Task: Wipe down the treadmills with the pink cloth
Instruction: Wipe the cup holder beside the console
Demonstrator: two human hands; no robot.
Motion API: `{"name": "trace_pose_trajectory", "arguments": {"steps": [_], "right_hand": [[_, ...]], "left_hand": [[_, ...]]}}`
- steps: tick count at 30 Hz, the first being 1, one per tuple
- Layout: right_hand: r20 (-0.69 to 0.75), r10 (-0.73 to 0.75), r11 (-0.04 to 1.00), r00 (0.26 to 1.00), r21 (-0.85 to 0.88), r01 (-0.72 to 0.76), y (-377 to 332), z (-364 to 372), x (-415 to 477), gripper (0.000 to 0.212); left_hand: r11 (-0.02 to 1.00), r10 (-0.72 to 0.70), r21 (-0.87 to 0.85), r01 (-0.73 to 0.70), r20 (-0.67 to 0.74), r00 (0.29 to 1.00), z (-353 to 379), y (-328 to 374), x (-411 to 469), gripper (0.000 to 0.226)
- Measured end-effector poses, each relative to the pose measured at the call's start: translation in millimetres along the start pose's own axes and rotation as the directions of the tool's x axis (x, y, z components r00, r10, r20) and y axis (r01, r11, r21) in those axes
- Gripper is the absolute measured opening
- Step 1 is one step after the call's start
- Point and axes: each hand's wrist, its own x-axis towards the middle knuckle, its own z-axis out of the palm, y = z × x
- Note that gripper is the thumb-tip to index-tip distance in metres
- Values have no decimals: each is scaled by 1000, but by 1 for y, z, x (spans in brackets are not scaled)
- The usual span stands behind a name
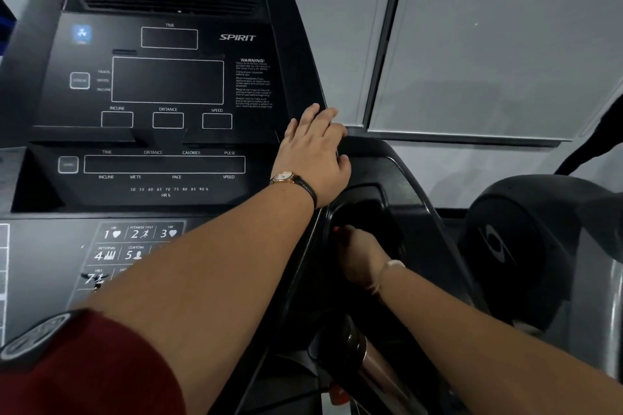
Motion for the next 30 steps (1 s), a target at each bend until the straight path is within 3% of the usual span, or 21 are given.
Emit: {"name": "trace_pose_trajectory", "arguments": {"steps": [1, 3, 7, 11, 15, 20, 22, 23, 24, 26, 28, 30], "right_hand": [[-48, -30, 995, 998, 91, 34, -3, -3, -12, 35], [-187, -196, 974, 963, 72, 213, -3, -4, -34, 36], [-275, -516, 853, 811, -246, 460, 8, -7, -76, 33], [-268, -669, 737, 693, -353, 576, 46, -3, -93, 20], [-329, -602, 793, 728, -359, 493, 66, -10, -93, 17], [-433, -292, 950, 853, -238, 203, 54, -16, -76, 20], [-417, -158, 986, 895, -112, 122, 49, -21, -65, 18], [-381, -82, 991, 921, 63, 114, 46, -26, -61, 15], [-323, -2, 941, 946, 321, 111, 43, -33, -59, 13], [-219, 86, 695, 972, 712, 99, 37, -47, -61, 19], [-189, 39, 640, 981, 759, 120, 36, -56, -63, 25], [-191, -39, 711, 981, 684, 161, 31, -64, -63, 26]], "left_hand": [[1000, 0, 0, 0, -1, 1000, 0, 0, 0, 35], [1000, 1, -1, -1, -3, 1000, 0, 0, 0, 35], [1000, 1, -14, -1, -8, 1000, 0, 1, -1, 33], [1000, -6, -13, 6, -8, 1000, -1, 1, -2, 32], [1000, -5, -5, 5, 10, 1000, -2, 2, -3, 32], [1000, -11, -12, 11, 5, 1000, -3, 3, -3, 35], [999, -17, -37, 17, -8, 1000, -3, 3, -4, 36], [999, -18, -48, 17, -23, 1000, -3, 3, -5, 37], [998, -14, -57, 11, -43, 999, -3, 4, -6, 37], [997, -10, -73, 4, -80, 997, -4, 7, -8, 35], [997, 5, -70, -12, -94, 996, -6, 9, -11, 33], [999, 7, -52, -11, -79, 997, -8, 12, -13, 33]]}}
